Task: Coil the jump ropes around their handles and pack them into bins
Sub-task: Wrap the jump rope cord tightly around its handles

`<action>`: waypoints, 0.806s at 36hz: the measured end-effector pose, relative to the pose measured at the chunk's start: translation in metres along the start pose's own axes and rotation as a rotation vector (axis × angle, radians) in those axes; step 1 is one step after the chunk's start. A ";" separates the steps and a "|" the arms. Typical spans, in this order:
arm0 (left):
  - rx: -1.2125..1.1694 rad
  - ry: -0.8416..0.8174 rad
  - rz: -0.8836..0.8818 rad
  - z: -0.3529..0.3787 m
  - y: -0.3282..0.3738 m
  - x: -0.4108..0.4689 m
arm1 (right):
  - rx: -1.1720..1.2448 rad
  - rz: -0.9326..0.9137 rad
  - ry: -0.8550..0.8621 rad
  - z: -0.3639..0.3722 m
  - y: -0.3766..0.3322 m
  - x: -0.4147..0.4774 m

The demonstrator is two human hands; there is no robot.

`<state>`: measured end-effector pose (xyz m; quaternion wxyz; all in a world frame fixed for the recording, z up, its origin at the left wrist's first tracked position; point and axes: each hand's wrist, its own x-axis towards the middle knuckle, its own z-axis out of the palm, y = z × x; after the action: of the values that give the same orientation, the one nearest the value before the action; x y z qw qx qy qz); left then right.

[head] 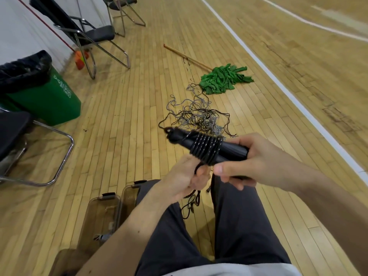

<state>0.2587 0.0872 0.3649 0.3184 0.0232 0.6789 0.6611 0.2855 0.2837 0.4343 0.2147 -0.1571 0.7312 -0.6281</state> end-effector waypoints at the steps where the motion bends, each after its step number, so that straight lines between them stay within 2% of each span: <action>1: -0.011 0.027 0.021 0.000 -0.001 0.001 | 0.005 0.017 0.036 -0.002 0.002 0.002; 6: 0.089 -0.025 0.096 0.002 -0.002 0.000 | -0.034 0.122 0.090 -0.010 0.018 0.008; 16: 0.462 -0.078 0.029 0.004 -0.021 0.001 | -0.108 0.305 0.237 -0.024 0.061 0.020; 20: 0.559 -0.046 0.014 0.006 -0.026 0.005 | -0.205 0.361 0.274 -0.024 0.075 0.025; 25: 0.876 0.026 0.042 0.008 -0.027 0.007 | -0.290 0.383 0.311 -0.020 0.087 0.029; 29: 1.099 0.105 0.092 0.008 -0.026 0.005 | -0.264 0.390 0.330 -0.023 0.092 0.031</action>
<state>0.2684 0.0937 0.3396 0.1959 0.1823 0.9374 0.2230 0.2507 0.3032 0.3425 0.1874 0.0643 0.8481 -0.4914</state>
